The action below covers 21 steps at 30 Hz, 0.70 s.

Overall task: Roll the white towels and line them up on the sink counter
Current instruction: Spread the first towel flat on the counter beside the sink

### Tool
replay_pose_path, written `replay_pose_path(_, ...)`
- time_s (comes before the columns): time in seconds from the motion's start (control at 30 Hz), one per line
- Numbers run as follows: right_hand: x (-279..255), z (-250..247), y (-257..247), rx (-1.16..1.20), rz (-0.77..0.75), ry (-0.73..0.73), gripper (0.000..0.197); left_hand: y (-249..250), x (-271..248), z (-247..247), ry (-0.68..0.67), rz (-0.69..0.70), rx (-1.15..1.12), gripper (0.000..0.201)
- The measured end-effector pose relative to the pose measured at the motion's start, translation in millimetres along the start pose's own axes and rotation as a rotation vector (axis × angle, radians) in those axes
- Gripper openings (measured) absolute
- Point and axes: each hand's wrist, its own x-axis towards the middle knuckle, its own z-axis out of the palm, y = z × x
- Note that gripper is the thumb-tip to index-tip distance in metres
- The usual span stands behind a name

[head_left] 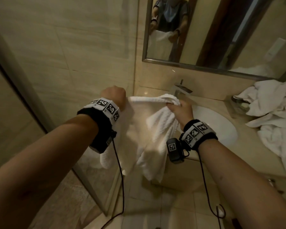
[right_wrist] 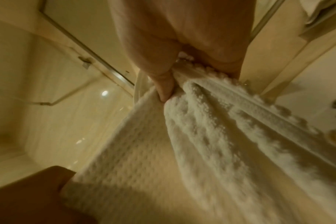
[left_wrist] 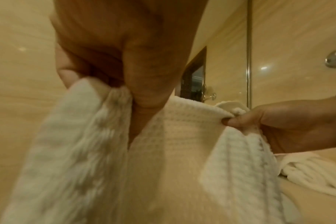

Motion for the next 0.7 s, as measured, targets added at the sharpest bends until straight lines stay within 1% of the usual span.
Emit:
replay_pose_path(0.1, 7.4, -1.2, 12.0, 0.088, 0.135, 0.014, 0.037, 1.5, 9.8, -5.0, 0.093, -0.038, 0.076, 0.018)
replay_pose_path(0.13, 9.5, -1.3, 13.7, 0.095, 0.168, 0.018, 0.036, 2.2, 13.7, -6.1, 0.102, -0.044, 0.089, 0.018)
replay_pose_path(0.2, 13.9, -1.0, 12.9, 0.104, 0.215, 0.001, 0.023, 2.7, 20.8, -8.0, 0.090, -0.055, 0.094, 0.019)
replay_pose_path(0.27, 16.5, 0.8, 7.7, 0.061, 0.216, -0.017, 0.005, 3.5, 28.3, -9.1, 0.071, -0.048, 0.097, 0.018)
replay_pose_path(0.33, 21.7, 1.8, 4.5, -0.053, 0.179, -0.048, 0.008, 5.9, 37.4, -6.0, 0.057, -0.027, 0.095, 0.019)
replay_pose_path(0.37, 24.0, 2.5, 3.2, -0.097, 0.158, -0.076, 0.005, 7.8, 41.3, -3.2, 0.054, -0.015, 0.082, 0.020)
replay_pose_path(0.47, 42.5, 4.0, 10.0, -0.158, 0.170, -0.149, 0.008, 14.9, 58.6, 5.2, 0.068, 0.011, 0.012, 0.024)
replay_pose_path(0.5, 52.7, 6.8, 15.1, -0.129, 0.183, -0.170, 0.009, 17.0, 67.5, 7.0, 0.077, 0.021, 0.002, 0.024)
replay_pose_path(0.53, 59.0, 9.4, 17.8, -0.033, 0.213, -0.190, 0.020, 18.4, 76.3, 8.6, 0.090, 0.033, -0.014, 0.024)
replay_pose_path(0.6, 75.0, 12.8, 23.5, 0.185, 0.325, -0.240, 0.048, 22.2, 95.4, 11.3, 0.132, 0.050, -0.069, 0.024)
replay_pose_path(0.63, 82.1, 14.2, 23.4, 0.241, 0.378, -0.282, 0.051, 24.0, 104.6, 12.5, 0.171, 0.064, -0.113, 0.024)
replay_pose_path(0.7, 99.9, 15.2, 23.8, 0.255, 0.408, -0.346, 0.026, 29.3, 123.9, 15.8, 0.286, 0.128, -0.230, 0.022)
